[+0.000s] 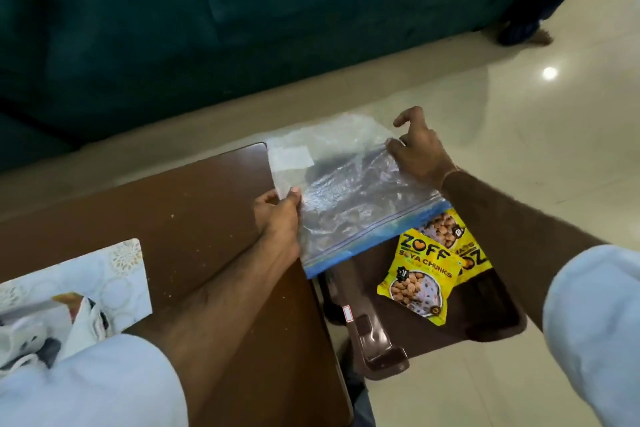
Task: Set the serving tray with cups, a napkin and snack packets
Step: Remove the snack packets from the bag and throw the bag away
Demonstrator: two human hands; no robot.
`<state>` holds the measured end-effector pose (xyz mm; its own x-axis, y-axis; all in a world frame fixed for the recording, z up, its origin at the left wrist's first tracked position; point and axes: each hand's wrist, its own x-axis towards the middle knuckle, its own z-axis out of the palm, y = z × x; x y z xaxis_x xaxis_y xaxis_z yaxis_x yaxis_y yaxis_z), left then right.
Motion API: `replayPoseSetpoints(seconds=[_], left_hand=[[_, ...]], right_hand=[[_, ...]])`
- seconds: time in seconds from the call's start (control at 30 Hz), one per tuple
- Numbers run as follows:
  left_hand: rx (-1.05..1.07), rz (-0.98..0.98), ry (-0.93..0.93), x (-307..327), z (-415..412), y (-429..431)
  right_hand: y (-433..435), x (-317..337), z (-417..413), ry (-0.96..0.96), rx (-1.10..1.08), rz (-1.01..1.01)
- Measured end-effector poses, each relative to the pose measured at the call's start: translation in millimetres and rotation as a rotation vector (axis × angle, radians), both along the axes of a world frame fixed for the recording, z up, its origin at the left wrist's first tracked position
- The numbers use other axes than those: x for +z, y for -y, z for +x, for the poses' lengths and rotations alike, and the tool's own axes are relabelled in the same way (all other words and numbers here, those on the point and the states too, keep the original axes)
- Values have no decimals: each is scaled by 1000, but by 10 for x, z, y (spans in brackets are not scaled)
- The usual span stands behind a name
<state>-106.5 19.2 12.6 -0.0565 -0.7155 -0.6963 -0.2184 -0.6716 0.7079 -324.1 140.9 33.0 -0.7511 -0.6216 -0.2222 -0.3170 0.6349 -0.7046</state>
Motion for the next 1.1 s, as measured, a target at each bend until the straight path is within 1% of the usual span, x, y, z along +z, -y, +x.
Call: replayPoseSetpoints(seconds=[0.07, 0.13, 0.23, 0.27, 0.33, 0.37, 0.5, 0.6, 0.63, 0.73, 0.77, 0.83, 0.9, 0.93, 1.03, 1.1], left_hand=[[29, -62, 30, 189, 7, 140], [4, -132, 44, 456, 43, 310], [-70, -184, -23, 867, 94, 618], [-91, -177, -58, 1017, 128, 723], [-119, -176, -124, 1412, 241, 994], [-142, -197, -127, 1583, 286, 1103], [-203, -377, -89, 2480, 600, 1555], [-256, -483, -23, 3102, 882, 1828], [-282, -527, 36, 3314, 993, 1919], [-390, -685, 363, 3916, 1287, 2127], [-440, -722, 422, 4089, 1370, 2161], [-537, -850, 459, 4523, 1601, 2272], [-667, -992, 443, 4931, 1767, 2334], [-741, -1018, 403, 5139, 1845, 2352], [-930, -1009, 291, 5664, 2056, 2390], [-886, -1014, 225, 5912, 2231, 2408]], right_hand=[[101, 220, 60, 54, -7, -76], [254, 497, 140, 129, 15, -137], [488, 924, 229, 270, 82, -138], [559, 1077, 264, 285, 104, -114], [778, 1502, 356, 204, 156, -51], [880, 1691, 393, 147, 178, -30], [1358, 2644, 651, -174, 265, 30], [1653, 3342, 875, -292, 334, -4], [1752, 3580, 973, -318, 357, -29], [2020, 4216, 1252, -437, 426, -77], [2092, 4394, 1339, -466, 448, -91], [2261, 4859, 1597, -531, 488, -130], [2381, 5269, 1859, -593, 526, -148], [2431, 5461, 2002, -617, 552, -144], [2551, 5967, 2410, -692, 624, -134], [2619, 6244, 2655, -748, 604, -188]])
